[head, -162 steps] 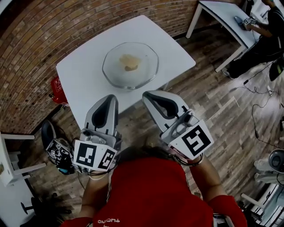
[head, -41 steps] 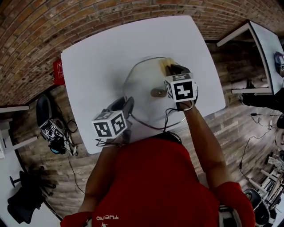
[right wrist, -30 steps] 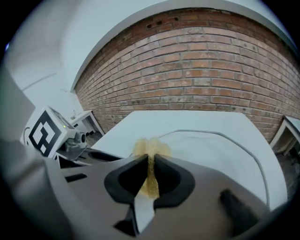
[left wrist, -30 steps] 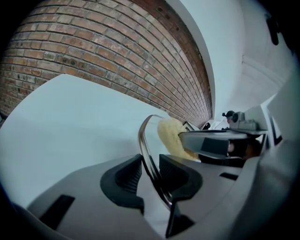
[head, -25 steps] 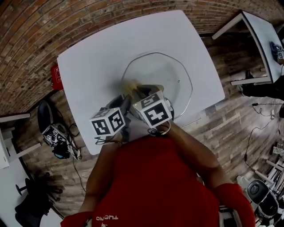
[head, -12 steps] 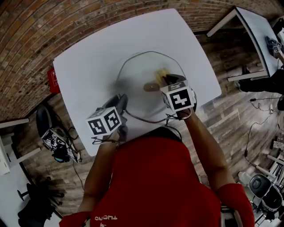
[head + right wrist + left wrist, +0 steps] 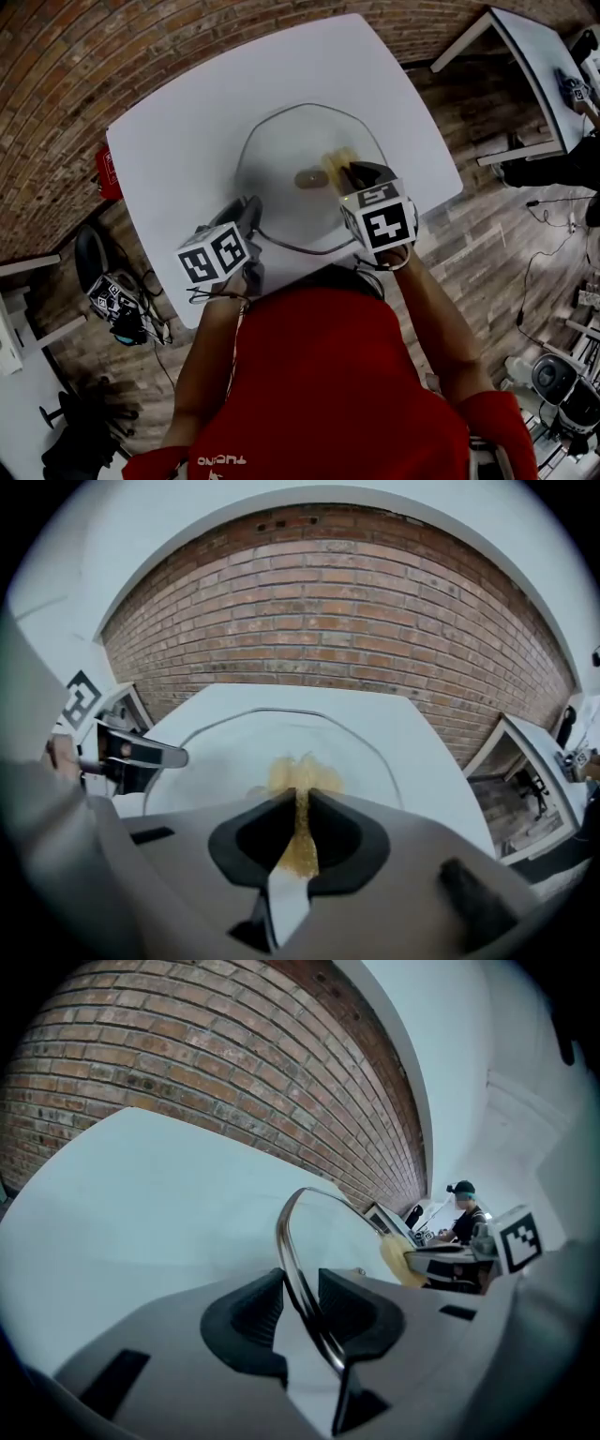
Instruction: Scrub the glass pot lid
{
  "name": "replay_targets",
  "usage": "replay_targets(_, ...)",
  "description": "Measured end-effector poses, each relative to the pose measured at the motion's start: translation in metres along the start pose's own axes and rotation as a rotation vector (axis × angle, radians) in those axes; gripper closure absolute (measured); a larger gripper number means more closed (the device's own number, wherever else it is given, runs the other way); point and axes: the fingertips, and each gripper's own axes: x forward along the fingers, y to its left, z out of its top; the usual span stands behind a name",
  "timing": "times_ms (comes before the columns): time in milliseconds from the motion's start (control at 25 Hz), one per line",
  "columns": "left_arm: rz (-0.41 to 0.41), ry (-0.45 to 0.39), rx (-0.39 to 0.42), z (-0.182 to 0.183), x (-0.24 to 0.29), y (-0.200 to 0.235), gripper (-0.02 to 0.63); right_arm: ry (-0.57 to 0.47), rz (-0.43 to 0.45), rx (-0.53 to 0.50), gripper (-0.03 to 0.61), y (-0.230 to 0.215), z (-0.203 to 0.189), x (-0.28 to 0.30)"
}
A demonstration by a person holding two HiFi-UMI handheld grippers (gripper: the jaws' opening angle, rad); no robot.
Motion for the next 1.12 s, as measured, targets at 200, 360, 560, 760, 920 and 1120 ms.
replay_targets(200, 0.005, -0.005, 0.000, 0.001, 0.000, 0.001, 0.489, 0.000, 0.170, -0.067, 0.525, 0.081, -0.009, -0.018)
replay_targets(360, 0.008, -0.006, -0.002, 0.001, -0.001, 0.002, 0.489, 0.046, 0.267, -0.089, 0.525, 0.117, -0.024, -0.017)
replay_targets(560, 0.006, -0.006, -0.002, 0.000, 0.000, 0.001, 0.489, 0.098, 0.280, -0.093, 0.525, 0.120, -0.044, -0.014)
replay_targets(760, 0.006, -0.011, -0.008, 0.001, -0.001, 0.003, 0.489, 0.110, 0.196, -0.097, 0.525, 0.088, -0.052, -0.014)
replay_targets(920, 0.004, -0.014, -0.010, -0.001, -0.001, 0.001, 0.489, 0.120, 0.117, -0.055, 0.525, 0.046, -0.061, -0.019)
replay_targets(1120, 0.004, -0.015, -0.013, -0.001, -0.001, 0.000, 0.489, 0.096, 0.094, 0.000, 0.525, 0.022, -0.057, -0.026)
